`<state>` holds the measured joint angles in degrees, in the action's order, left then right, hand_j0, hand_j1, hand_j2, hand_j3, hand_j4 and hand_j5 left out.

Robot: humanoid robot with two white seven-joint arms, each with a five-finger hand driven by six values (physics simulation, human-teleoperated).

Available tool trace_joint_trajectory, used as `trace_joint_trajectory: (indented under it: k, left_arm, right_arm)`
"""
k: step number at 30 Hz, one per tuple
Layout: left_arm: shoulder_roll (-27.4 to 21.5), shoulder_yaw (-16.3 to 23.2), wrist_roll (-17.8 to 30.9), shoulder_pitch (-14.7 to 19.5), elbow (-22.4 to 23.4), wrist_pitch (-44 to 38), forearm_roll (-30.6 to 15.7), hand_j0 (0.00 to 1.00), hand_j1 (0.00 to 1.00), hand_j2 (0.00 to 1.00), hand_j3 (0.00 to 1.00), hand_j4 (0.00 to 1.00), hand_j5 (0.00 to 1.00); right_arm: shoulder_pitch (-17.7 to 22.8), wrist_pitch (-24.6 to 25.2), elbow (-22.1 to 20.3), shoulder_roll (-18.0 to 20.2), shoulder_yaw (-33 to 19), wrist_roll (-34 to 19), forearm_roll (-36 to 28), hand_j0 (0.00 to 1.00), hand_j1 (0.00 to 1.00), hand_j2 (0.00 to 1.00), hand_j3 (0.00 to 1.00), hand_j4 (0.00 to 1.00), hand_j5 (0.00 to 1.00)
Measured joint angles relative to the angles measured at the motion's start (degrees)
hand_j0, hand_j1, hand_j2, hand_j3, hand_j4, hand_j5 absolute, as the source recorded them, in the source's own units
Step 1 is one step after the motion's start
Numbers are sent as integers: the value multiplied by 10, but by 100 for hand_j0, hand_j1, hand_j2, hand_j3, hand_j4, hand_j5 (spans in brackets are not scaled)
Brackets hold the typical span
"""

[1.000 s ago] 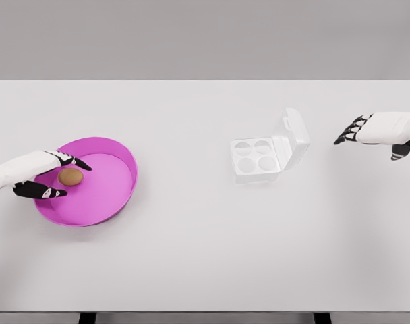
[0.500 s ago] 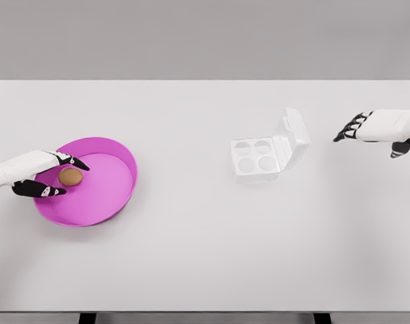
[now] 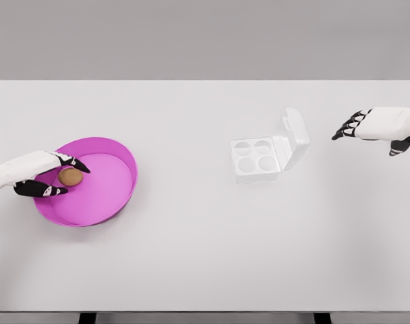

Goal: Pack egg into the box and close the box lid

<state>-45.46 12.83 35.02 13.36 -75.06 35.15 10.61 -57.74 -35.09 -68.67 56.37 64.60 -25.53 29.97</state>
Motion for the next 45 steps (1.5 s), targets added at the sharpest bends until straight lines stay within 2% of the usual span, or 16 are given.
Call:
trace_joint_trajectory:
  k: [33, 40, 45]
  left_arm:
    - [5, 3, 0, -1, 5, 0, -1, 64, 64, 64, 64, 64, 64]
    - [8, 3, 0, -1, 5, 0, -1, 51, 51, 51, 51, 51, 51]
    - [9, 4, 0, -1, 5, 0, -1, 45, 45, 45, 45, 45, 45]
  right_arm:
    - [0, 0, -8, 1, -4, 0, 0, 100, 100, 100, 100, 100, 100]
    - [0, 0, -8, 1, -4, 0, 0, 100, 100, 100, 100, 100, 100]
    - [0, 0, -8, 1, -4, 0, 0, 100, 100, 100, 100, 100, 100]
